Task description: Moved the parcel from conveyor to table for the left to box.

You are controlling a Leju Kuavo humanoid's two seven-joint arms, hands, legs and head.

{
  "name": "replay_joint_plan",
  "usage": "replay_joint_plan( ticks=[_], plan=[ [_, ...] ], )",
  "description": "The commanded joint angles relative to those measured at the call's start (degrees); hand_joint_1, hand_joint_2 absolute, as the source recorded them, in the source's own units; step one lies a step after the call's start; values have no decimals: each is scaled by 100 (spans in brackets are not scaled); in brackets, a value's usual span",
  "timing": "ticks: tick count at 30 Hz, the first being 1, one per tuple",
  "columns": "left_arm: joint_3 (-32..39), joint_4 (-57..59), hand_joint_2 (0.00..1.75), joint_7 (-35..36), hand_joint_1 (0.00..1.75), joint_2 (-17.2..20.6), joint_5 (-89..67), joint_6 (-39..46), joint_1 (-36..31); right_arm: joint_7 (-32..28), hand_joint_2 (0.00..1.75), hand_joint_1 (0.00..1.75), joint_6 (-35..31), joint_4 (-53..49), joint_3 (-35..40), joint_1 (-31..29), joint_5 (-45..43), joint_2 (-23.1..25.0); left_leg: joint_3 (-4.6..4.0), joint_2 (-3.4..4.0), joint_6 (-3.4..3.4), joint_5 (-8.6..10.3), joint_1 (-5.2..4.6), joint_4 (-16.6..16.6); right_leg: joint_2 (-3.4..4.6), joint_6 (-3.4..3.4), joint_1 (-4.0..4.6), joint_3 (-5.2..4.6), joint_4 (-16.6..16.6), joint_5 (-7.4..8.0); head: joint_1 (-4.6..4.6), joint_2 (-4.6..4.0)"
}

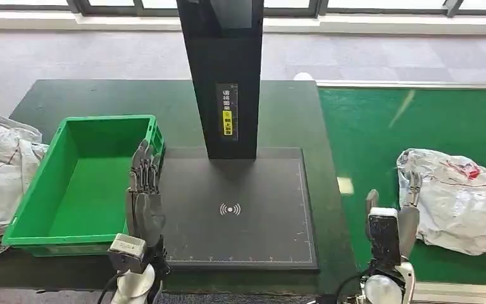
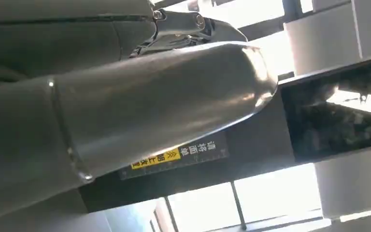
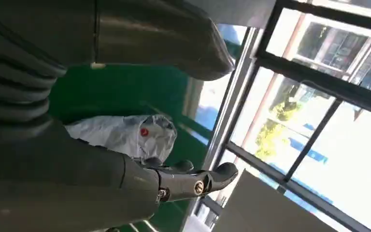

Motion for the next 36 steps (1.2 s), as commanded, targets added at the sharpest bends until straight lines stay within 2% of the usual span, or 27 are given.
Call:
replay_joint_plan(
  ticks=[1,20,21,23,24,25,27,28,29,30,31,33,34,36],
  plan=[
    [-39,158,0,-142,0,-102,-16,16,128,5,175,0,44,456,-756,-261,58,-57,9,4,2,1,2,-8,4,-1,3,10,-10,3,0,0],
    [-39,158,0,-142,0,-102,-16,16,128,5,175,0,44,456,-756,-261,58,-57,9,5,3,2,0,-8,5,1,1,7,-7,3,0,0],
    [-56,168,0,-141,0,-95,-55,-1,133,566,175,0,-644,559,-881,-281,1131,-112,12,6,4,3,0,-11,7,0,2,10,-12,5,0,0],
    [-73,302,0,-97,0,-55,-10,-121,128,893,175,0,-463,875,-1165,-455,1150,-423,14,4,5,5,0,-14,4,1,1,12,-15,6,0,0],
    [-75,379,0,-57,0,-42,66,-226,109,951,175,0,-596,1069,-1266,-539,1349,-541,8,1,3,3,0,-8,1,1,2,7,-8,2,0,0],
    [-6,490,0,107,0,-95,137,-219,89,1544,0,0,-1021,1502,-1446,-666,2581,-772,18,-5,8,9,-1,-20,-5,4,1,21,-25,8,0,0],
    [-59,534,0,-12,0,-41,312,-535,61,1475,0,0,-700,2315,-1672,-1046,2512,-1086,21,-8,10,12,1,-24,-9,6,3,28,-33,12,0,0],
    [-62,585,0,121,0,-29,342,-599,29,2143,0,0,-936,2827,-1681,-1180,3549,-1317,17,-2,7,6,0,-14,-3,4,1,20,-20,6,0,0],
    [-81,650,0,192,0,5,344,-585,-14,2339,0,0,-737,3439,-1683,-1435,3842,-1532,25,4,14,13,0,-26,3,9,2,30,-40,19,0,0],
    [-37,700,0,250,0,-15,453,-551,-13,2391,175,0,-695,3955,-1811,-1685,3828,-1708,22,9,11,10,3,-19,8,9,3,27,-33,18,0,0],
    [-13,736,0,262,0,-22,583,-549,-16,2571,175,0,-794,4370,-1836,-1853,4012,-1901,21,5,13,12,0,-20,5,10,0,27,-32,18,0,0],
    [-55,729,0,162,0,26,628,-392,-28,2793,175,0,-579,5265,-1826,-2164,4355,-2283,24,17,17,15,-2,-24,16,16,-2,27,-41,29,0,0],
    [-86,687,0,40,0,6,169,391,-1,2975,175,0,-272,6050,-1920,-2593,4501,-2323,17,15,15,12,-8,-12,14,24,-8,18,-27,27,0,0],
    [-194,698,0,246,0,125,373,111,31,3014,175,0,-377,6413,-1874,-2753,4628,-2342,15,27,25,17,-8,-13,23,23,-8,17,-30,32,0,0]
  ],
)
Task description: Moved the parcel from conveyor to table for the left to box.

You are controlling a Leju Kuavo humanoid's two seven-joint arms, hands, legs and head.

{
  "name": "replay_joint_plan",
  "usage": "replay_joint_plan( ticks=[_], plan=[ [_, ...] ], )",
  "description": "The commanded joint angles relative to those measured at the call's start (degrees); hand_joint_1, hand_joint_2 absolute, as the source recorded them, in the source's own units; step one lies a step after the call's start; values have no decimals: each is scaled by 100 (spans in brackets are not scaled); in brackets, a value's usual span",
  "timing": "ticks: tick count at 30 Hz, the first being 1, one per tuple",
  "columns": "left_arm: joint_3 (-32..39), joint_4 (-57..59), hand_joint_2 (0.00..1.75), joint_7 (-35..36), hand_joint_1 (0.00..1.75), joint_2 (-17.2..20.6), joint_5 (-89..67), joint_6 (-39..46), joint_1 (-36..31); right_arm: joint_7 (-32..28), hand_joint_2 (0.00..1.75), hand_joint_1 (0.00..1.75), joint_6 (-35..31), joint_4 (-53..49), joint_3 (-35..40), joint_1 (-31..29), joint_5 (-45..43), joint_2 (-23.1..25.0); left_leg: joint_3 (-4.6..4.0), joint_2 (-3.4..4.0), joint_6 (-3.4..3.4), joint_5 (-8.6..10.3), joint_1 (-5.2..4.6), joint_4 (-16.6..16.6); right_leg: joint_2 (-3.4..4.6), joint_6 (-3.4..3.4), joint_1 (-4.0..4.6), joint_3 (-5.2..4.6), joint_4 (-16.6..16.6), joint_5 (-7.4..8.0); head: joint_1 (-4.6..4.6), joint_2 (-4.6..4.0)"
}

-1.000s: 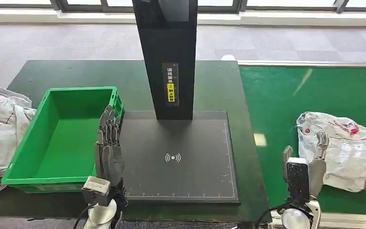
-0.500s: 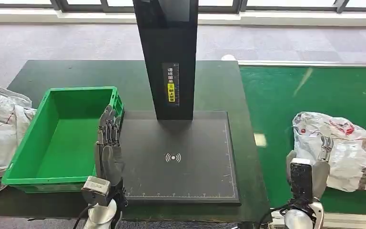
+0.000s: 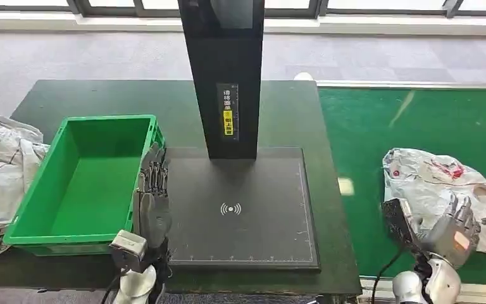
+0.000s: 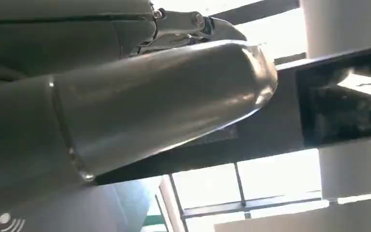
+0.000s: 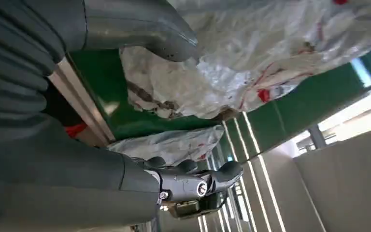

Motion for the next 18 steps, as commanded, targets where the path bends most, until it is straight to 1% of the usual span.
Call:
replay_joint_plan(
  ticks=[1,2,8,12,15,16,17,18],
  plan=[
    [-213,520,0,49,0,199,-80,561,42,593,175,0,375,4484,-527,-1834,879,-1235,15,26,4,1,1,-10,28,7,2,10,-15,16,0,0],
    [-209,585,0,-5,0,214,-43,528,23,583,175,0,336,4497,-521,-1829,900,-1242,12,13,3,0,2,-6,15,7,2,12,-11,10,0,0],
    [-187,735,0,-48,0,230,60,437,4,483,175,0,276,4228,-662,-1675,807,-1132,14,7,4,8,-2,-13,10,6,-1,7,-13,12,-2,0],
    [-201,681,0,-50,0,203,45,435,34,507,175,0,256,4166,-795,-1621,736,-1153,11,3,6,6,-4,-11,7,8,-2,5,-10,9,-2,0],
    [-224,630,0,74,0,165,-81,494,-13,423,175,0,405,4246,-789,-1639,745,-1076,4,-1,6,6,-2,-5,2,9,-1,1,-5,8,-2,0],
    [-220,638,0,116,0,161,-117,510,-35,396,175,14,566,4305,-736,-1644,802,-1045,6,1,7,8,-1,-9,5,8,0,3,-12,13,-2,0],
    [-201,651,0,143,0,154,-146,529,-52,340,175,175,482,4282,-628,-1621,920,-971,4,3,7,7,-2,-6,6,9,-1,1,-8,11,0,0],
    [-223,666,0,145,0,166,-185,575,-65,373,175,175,507,4279,-635,-1629,936,-917,6,14,6,7,-1,-8,17,8,1,0,-10,15,-2,0]
  ],
)
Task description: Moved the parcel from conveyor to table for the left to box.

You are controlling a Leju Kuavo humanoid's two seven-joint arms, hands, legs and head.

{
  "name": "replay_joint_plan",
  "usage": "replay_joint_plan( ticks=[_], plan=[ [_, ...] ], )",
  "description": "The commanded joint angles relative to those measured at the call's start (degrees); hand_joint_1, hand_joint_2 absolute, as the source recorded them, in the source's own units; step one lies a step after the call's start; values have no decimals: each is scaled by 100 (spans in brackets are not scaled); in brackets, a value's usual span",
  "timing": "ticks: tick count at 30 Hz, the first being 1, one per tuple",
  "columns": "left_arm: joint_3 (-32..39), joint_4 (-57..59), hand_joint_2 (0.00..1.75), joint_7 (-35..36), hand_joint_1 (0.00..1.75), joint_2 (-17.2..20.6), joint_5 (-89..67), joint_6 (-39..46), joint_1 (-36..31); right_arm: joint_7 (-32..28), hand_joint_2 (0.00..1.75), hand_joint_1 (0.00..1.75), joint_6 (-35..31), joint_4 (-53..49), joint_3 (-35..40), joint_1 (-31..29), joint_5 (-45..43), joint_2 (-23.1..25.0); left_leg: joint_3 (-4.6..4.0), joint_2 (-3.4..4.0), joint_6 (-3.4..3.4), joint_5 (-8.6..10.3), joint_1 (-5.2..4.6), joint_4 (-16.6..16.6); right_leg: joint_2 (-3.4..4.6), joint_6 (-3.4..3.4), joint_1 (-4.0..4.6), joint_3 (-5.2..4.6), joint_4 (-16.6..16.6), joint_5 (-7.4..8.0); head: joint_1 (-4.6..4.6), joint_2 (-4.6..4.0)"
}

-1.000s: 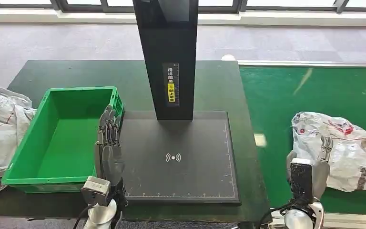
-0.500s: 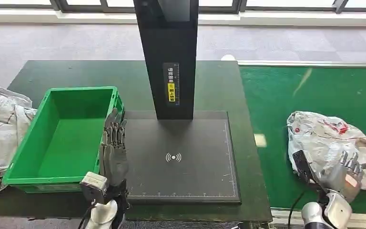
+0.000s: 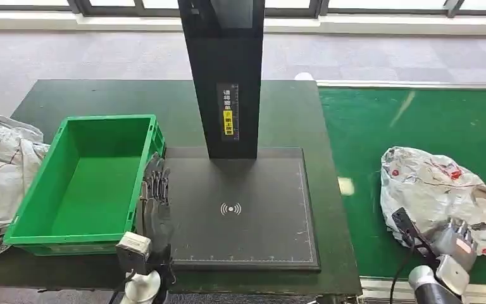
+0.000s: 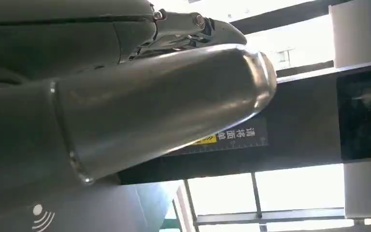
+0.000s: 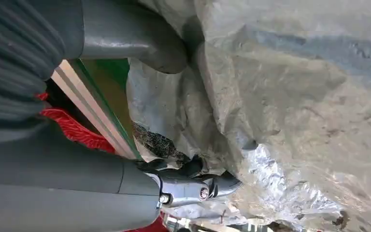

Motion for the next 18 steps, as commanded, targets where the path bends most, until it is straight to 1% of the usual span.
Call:
replay_joint_plan(
  ticks=[1,3,6,12,14,18],
  plan=[
    [-113,280,0,236,0,102,-248,122,-159,-238,175,175,194,701,-258,-317,100,288,7,10,-1,3,1,-7,10,0,1,5,-9,7,0,0],
    [-106,278,0,244,0,97,-269,124,-145,-224,175,175,263,716,-229,-446,103,318,9,16,-2,4,2,-11,16,-3,2,6,-12,10,0,0],
    [-102,282,0,245,0,95,-271,125,-139,-204,175,175,298,716,-218,-480,110,305,6,28,0,5,0,-9,27,-5,0,0,-9,13,0,0],
    [-100,282,0,245,0,93,-273,126,-138,-217,175,175,294,713,-223,-462,104,292,11,15,2,6,0,-10,14,-4,1,6,-11,9,-2,0],
    [-85,295,0,245,0,93,-278,133,-132,-456,175,175,248,681,-251,-528,-8,341,9,12,3,3,1,-4,12,-2,2,6,-5,5,-2,0],
    [-70,327,0,228,0,87,-294,132,-137,-715,175,175,128,485,-235,-572,-171,490,7,21,3,3,0,-5,21,-3,1,2,-5,8,-2,0]
  ],
)
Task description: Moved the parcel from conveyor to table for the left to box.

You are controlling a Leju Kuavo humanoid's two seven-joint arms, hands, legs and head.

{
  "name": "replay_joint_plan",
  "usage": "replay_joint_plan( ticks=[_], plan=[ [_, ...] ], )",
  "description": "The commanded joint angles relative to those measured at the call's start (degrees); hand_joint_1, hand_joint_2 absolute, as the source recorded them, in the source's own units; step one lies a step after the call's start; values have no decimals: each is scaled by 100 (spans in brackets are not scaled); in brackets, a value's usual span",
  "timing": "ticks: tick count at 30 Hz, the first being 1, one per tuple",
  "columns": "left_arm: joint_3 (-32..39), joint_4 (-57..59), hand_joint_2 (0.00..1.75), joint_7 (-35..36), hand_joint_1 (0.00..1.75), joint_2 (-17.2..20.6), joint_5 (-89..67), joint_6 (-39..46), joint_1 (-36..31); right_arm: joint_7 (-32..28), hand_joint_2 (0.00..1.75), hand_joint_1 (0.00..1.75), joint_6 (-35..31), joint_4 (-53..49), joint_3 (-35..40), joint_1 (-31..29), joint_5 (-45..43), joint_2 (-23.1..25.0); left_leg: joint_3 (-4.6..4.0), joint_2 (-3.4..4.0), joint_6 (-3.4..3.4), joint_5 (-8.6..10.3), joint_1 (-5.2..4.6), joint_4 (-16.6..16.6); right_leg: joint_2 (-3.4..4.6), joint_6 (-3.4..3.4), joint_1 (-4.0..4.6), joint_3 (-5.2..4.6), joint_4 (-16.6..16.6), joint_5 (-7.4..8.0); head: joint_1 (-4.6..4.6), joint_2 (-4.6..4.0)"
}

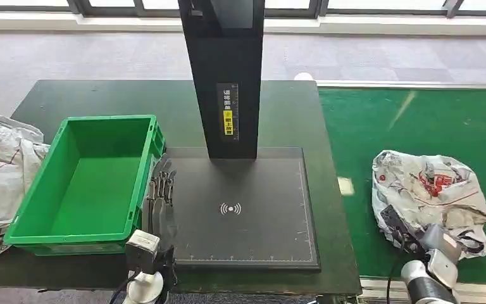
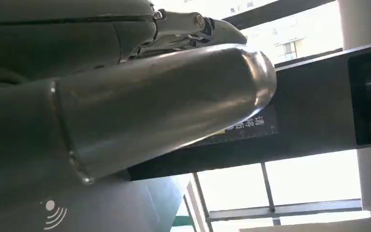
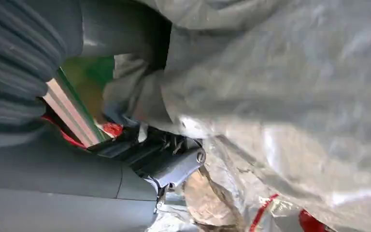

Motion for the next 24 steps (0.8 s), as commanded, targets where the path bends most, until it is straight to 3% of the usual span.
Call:
replay_joint_plan(
  ticks=[1,4,6,9,10,12,14,16,24],
  plan=[
    [-17,292,0,18,0,79,-13,29,-129,-477,175,175,-182,86,-145,-301,-289,417,8,26,0,2,1,-10,26,-5,1,-1,-10,10,0,0],
    [12,185,0,15,0,66,-20,50,-86,-711,175,175,-594,-394,-23,-202,-530,685,3,23,-2,3,1,-7,24,-5,2,-7,-5,9,2,0],
    [11,146,0,16,0,67,-29,51,-67,-639,175,175,-507,-547,47,-164,-543,732,3,25,-2,3,0,-9,25,-6,1,-7,-5,10,0,0],
    [21,68,0,18,0,53,-29,75,27,-1758,175,175,-1251,-1240,-15,-127,-1752,1019,1,24,-1,1,-1,-5,24,-5,0,-9,0,6,0,0],
    [13,84,0,-3,0,64,-28,92,55,-2331,175,175,-1176,-1582,4,-133,-2476,1128,2,19,-1,1,0,-4,20,-4,1,-7,0,5,0,0],
    [4,142,0,-48,0,68,-14,98,56,-2635,175,175,-1091,-1909,34,-66,-3067,1211,-3,27,0,0,-5,-2,27,-3,-4,-16,7,5,0,0],
    [-7,281,0,-142,0,65,15,95,-10,-3260,175,175,-707,-2827,318,358,-4218,1398,-2,24,-1,1,-5,-6,24,-4,-4,-13,5,4,0,0],
    [14,307,0,-163,0,64,24,83,-62,-3580,175,175,-343,-3565,713,768,-4735,1565,1,7,-1,2,0,-8,7,-5,1,-4,-1,1,0,0],
    [25,301,0,-152,0,64,59,34,-166,-3549,175,175,-282,-3838,948,937,-5058,1666,-6,-7,0,4,-1,-4,-3,-4,0,-10,3,2,0,0]
  ],
)
